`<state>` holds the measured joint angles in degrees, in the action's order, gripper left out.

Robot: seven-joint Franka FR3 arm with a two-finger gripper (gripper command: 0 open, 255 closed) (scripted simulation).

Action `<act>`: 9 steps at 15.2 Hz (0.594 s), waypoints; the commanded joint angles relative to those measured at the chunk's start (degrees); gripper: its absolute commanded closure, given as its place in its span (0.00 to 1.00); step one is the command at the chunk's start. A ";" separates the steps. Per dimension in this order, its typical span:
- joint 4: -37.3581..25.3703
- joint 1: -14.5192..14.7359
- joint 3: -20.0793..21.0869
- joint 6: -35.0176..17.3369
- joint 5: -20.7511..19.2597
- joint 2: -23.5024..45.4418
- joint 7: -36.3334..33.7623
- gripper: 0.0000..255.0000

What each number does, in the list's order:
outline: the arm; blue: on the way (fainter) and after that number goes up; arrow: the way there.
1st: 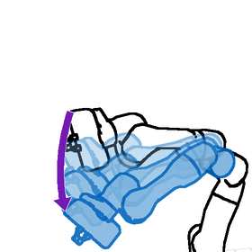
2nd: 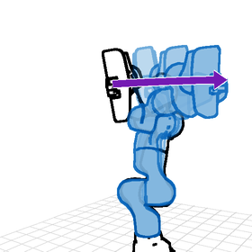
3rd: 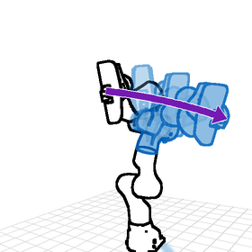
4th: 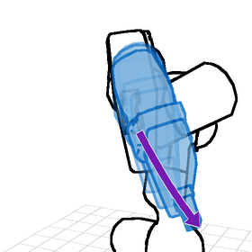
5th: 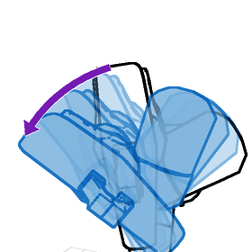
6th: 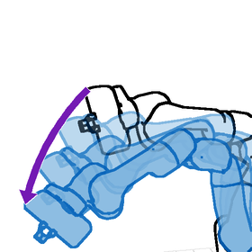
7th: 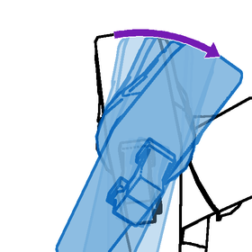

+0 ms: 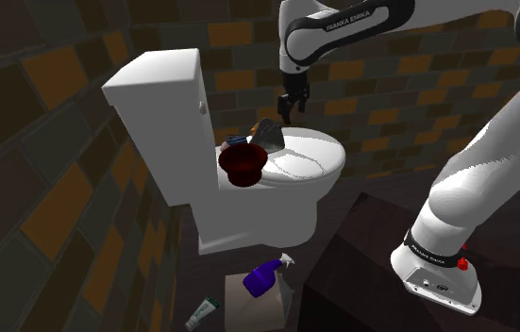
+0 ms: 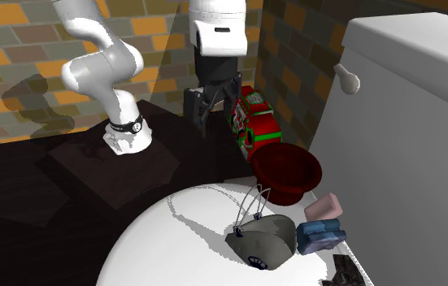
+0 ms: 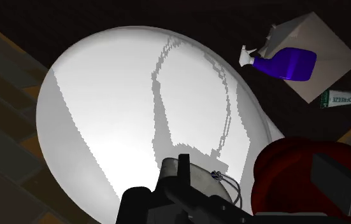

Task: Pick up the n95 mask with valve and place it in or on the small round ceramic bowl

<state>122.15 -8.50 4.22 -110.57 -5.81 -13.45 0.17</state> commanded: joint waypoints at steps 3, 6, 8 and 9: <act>-6.01 -1.19 -0.22 -3.00 -2.41 8.53 -2.87 0.00; -10.82 -1.94 -0.77 -4.42 -4.11 14.43 -4.66 0.00; -14.38 -2.35 -1.26 -5.04 -5.16 18.39 -5.77 0.00; -16.27 -2.52 -1.54 -5.26 -5.64 20.37 -6.29 0.00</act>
<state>107.25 -10.86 2.91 -115.26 -10.90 5.12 -5.42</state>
